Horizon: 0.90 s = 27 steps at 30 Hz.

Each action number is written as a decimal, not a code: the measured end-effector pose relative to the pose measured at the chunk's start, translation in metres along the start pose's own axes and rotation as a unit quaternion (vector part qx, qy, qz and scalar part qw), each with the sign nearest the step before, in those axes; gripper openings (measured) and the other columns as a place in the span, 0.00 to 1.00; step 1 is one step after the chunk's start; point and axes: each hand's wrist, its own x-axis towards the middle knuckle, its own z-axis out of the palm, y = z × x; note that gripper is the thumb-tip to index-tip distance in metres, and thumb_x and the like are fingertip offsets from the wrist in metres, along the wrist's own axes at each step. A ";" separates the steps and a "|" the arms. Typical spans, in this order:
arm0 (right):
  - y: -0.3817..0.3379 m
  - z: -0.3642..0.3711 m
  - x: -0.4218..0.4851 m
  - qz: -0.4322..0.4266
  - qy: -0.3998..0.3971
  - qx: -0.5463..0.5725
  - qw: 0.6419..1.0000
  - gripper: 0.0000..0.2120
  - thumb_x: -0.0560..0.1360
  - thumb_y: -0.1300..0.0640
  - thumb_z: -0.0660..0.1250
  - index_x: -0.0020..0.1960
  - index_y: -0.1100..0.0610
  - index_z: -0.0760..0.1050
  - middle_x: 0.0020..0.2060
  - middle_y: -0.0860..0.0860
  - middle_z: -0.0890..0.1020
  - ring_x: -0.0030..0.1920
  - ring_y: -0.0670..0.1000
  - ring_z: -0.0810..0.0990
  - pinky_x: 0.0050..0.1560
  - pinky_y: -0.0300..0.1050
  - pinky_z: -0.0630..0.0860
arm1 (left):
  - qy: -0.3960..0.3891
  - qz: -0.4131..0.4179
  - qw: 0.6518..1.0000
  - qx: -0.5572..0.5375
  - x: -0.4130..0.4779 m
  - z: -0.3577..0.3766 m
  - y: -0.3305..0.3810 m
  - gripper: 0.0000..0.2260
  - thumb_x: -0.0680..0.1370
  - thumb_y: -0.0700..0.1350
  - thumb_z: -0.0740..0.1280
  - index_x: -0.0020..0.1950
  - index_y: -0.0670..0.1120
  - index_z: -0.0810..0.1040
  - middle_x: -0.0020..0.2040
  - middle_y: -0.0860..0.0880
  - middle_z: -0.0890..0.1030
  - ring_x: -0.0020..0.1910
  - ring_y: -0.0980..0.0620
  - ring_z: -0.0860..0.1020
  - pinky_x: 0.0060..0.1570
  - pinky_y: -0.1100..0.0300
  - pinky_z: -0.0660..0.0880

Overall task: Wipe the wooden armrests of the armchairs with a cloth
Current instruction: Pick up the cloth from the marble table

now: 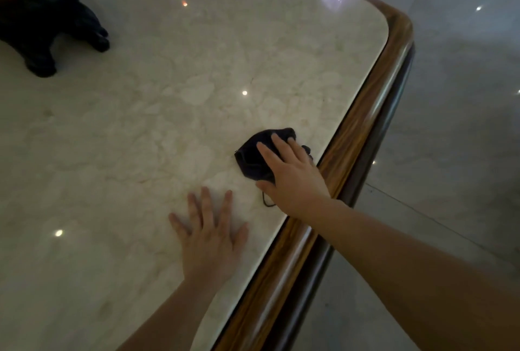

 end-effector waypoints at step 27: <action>0.029 -0.009 -0.075 0.090 0.041 0.026 0.995 0.25 0.78 0.63 0.62 0.72 0.46 0.66 0.64 0.50 0.77 0.59 0.57 0.70 0.56 0.53 0.73 | -0.036 0.054 0.997 0.031 -0.005 -0.051 0.014 0.36 0.75 0.71 0.33 0.80 0.57 0.41 0.82 0.43 0.47 0.79 0.37 0.43 0.71 0.28 0.43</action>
